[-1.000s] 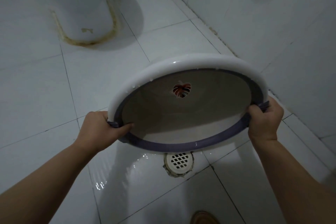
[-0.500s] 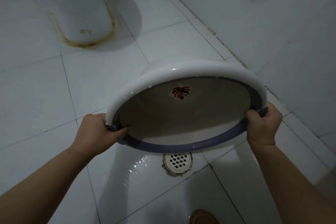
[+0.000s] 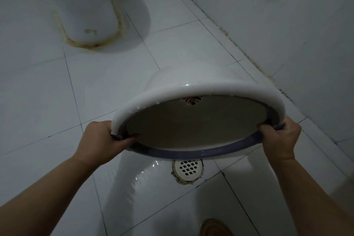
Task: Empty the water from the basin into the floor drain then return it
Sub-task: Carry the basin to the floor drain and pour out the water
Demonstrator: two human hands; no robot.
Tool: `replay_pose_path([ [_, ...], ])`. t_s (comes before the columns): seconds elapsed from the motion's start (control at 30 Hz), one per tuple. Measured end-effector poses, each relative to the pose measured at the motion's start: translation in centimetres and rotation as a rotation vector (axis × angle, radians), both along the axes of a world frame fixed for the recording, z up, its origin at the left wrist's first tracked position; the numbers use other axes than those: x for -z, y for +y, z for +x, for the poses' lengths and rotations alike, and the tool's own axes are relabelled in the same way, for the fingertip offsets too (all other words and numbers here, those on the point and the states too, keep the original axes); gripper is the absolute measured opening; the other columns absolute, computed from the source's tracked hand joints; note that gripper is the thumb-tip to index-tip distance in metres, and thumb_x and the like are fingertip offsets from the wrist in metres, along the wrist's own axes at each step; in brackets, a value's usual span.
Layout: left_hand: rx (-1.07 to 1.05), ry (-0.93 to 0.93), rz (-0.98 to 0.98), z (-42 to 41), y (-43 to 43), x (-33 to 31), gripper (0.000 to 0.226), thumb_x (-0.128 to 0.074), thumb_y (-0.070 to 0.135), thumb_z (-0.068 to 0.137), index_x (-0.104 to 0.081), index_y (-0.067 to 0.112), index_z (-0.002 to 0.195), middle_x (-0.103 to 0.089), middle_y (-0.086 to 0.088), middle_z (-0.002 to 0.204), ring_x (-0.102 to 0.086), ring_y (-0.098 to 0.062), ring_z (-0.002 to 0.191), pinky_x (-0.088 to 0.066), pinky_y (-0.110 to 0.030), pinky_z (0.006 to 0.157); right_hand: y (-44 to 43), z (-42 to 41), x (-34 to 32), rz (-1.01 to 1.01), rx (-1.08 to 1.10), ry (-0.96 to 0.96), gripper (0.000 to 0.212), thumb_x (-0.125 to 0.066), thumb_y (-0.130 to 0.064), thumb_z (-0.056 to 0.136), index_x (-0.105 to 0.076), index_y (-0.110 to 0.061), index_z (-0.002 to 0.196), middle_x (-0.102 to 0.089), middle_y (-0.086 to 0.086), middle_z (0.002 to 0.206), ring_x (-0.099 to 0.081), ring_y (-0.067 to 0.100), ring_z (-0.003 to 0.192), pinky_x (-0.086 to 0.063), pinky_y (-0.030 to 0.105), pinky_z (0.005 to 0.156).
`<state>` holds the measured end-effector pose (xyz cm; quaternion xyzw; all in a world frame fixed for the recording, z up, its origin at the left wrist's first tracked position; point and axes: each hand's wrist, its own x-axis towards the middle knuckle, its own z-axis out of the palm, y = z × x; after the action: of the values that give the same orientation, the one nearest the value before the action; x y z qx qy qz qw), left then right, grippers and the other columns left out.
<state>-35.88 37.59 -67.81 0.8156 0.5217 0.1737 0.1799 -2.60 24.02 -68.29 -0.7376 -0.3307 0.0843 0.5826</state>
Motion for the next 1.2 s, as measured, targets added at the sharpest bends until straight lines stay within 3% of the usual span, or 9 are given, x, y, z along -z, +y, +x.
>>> replay_pose_path([
  [0.37, 0.002, -0.006, 0.027, 0.08, -0.2, -0.5, 0.033, -0.087, 0.023, 0.055, -0.058, 0.009, 0.048, -0.061, -0.016, 0.045, -0.056, -0.03, 0.045, -0.025, -0.013, 0.047, 0.17, -0.03, -0.39, -0.008, 0.001, -0.014, 0.041, -0.053, -0.001, 0.054, -0.048, -0.038, 0.039, -0.041, -0.02, 0.036, -0.031, -0.003, 0.035, -0.019, 0.008, 0.039],
  [0.5, 0.013, 0.008, 0.009, 0.05, -0.42, -0.51, 0.033, -0.086, 0.026, 0.057, -0.059, 0.008, 0.049, -0.05, -0.005, 0.04, -0.038, -0.017, 0.041, -0.022, -0.015, 0.045, 0.13, -0.2, -0.37, -0.001, -0.018, -0.018, 0.042, -0.053, 0.0, 0.054, -0.048, -0.039, 0.038, -0.041, -0.02, 0.036, -0.03, -0.005, 0.035, -0.02, 0.007, 0.039],
  [0.67, 0.023, 0.018, 0.028, -0.06, -0.39, -0.45, 0.034, -0.086, 0.024, 0.056, -0.059, 0.006, 0.048, -0.057, -0.014, 0.043, -0.05, -0.027, 0.042, -0.022, -0.014, 0.046, -0.02, 0.03, -0.41, -0.015, -0.013, -0.034, 0.04, -0.053, -0.002, 0.054, -0.047, -0.039, 0.039, -0.042, -0.021, 0.037, -0.031, -0.005, 0.036, -0.019, 0.008, 0.039],
  [0.8, 0.021, -0.001, 0.021, 0.08, -0.49, -0.57, 0.031, -0.085, 0.026, 0.057, -0.062, 0.007, 0.053, -0.049, -0.004, 0.043, -0.037, -0.015, 0.042, -0.023, -0.014, 0.046, -0.11, 0.4, -0.49, -0.036, -0.011, -0.052, 0.036, -0.054, -0.004, 0.055, -0.048, -0.037, 0.041, -0.042, -0.02, 0.038, -0.03, -0.002, 0.037, -0.019, 0.012, 0.04],
  [0.9, 0.028, 0.004, 0.047, 0.07, -0.46, -0.54, 0.033, -0.087, 0.025, 0.055, -0.061, 0.005, 0.051, -0.057, -0.013, 0.043, -0.036, -0.015, 0.041, -0.022, -0.013, 0.046, -0.08, 0.5, -0.58, -0.029, -0.016, -0.063, 0.036, -0.055, -0.004, 0.055, -0.049, -0.037, 0.042, -0.044, -0.021, 0.04, -0.031, -0.002, 0.037, -0.02, 0.012, 0.041],
  [1.07, 0.042, 0.008, 0.065, -0.08, -0.5, -0.52, 0.033, -0.087, 0.024, 0.054, -0.061, 0.004, 0.052, -0.06, -0.014, 0.045, -0.039, -0.016, 0.042, -0.023, -0.012, 0.047, -0.11, 0.46, -0.52, -0.025, -0.016, -0.063, 0.037, -0.055, -0.004, 0.056, -0.049, -0.037, 0.042, -0.044, -0.021, 0.04, -0.031, -0.003, 0.037, -0.02, 0.01, 0.04],
  [1.2, 0.042, -0.008, 0.04, -0.12, -0.41, -0.58, 0.034, -0.085, 0.027, 0.057, -0.06, 0.006, 0.052, -0.05, -0.003, 0.04, -0.037, -0.016, 0.04, -0.024, -0.014, 0.046, -0.04, 0.34, -0.6, -0.025, -0.028, -0.071, 0.037, -0.055, -0.003, 0.056, -0.049, -0.037, 0.042, -0.045, -0.022, 0.04, -0.032, -0.003, 0.037, -0.02, 0.009, 0.04],
])
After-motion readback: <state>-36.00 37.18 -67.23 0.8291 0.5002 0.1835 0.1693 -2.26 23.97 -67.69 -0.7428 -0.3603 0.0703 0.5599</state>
